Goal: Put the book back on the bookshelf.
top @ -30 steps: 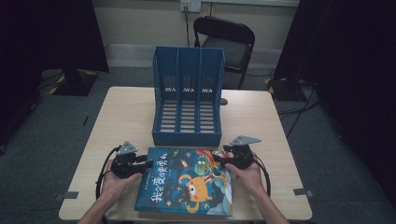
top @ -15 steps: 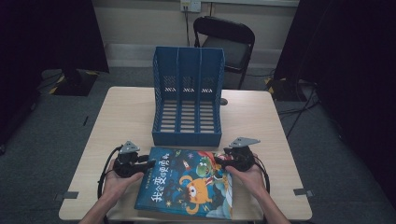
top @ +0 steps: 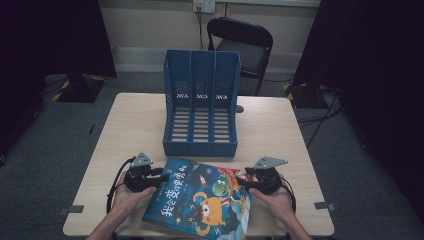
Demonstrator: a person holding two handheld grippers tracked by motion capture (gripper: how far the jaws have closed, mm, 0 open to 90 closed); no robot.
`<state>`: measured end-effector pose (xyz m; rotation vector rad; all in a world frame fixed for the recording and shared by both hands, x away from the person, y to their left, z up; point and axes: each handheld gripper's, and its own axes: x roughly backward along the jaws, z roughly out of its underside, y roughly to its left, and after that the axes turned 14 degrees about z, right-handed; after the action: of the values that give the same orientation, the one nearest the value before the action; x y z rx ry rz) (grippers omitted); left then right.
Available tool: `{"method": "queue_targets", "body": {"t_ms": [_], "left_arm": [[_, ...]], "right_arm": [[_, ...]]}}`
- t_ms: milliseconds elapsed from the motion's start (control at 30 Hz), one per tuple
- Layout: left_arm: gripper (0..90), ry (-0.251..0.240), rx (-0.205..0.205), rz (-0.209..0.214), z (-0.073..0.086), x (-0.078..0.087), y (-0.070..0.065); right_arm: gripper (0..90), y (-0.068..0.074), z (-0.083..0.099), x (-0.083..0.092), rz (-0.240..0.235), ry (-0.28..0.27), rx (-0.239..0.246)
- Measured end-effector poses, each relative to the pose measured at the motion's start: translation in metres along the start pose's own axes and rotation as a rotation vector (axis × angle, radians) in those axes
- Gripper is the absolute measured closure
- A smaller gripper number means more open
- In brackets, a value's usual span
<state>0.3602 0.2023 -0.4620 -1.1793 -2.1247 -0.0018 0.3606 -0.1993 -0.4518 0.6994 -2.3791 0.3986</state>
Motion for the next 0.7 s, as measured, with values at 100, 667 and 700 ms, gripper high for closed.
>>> {"method": "queue_targets", "body": {"t_ms": [100,667,700], "left_arm": [[62.1,-0.002,-0.001,0.004,-0.002,-0.003,0.0],[64.7,0.007,-0.043,0.101,-0.024,-0.037,-0.003],[64.7,0.011,-0.048,0.109,-0.026,-0.039,-0.004]], "right_arm": [[47.9,0.002,0.005,0.008,-0.01,0.004,0.009],[47.7,0.011,-0.027,-0.004,-0.071,-0.035,0.02],[47.8,0.012,-0.029,-0.004,-0.075,-0.037,0.021]]}}
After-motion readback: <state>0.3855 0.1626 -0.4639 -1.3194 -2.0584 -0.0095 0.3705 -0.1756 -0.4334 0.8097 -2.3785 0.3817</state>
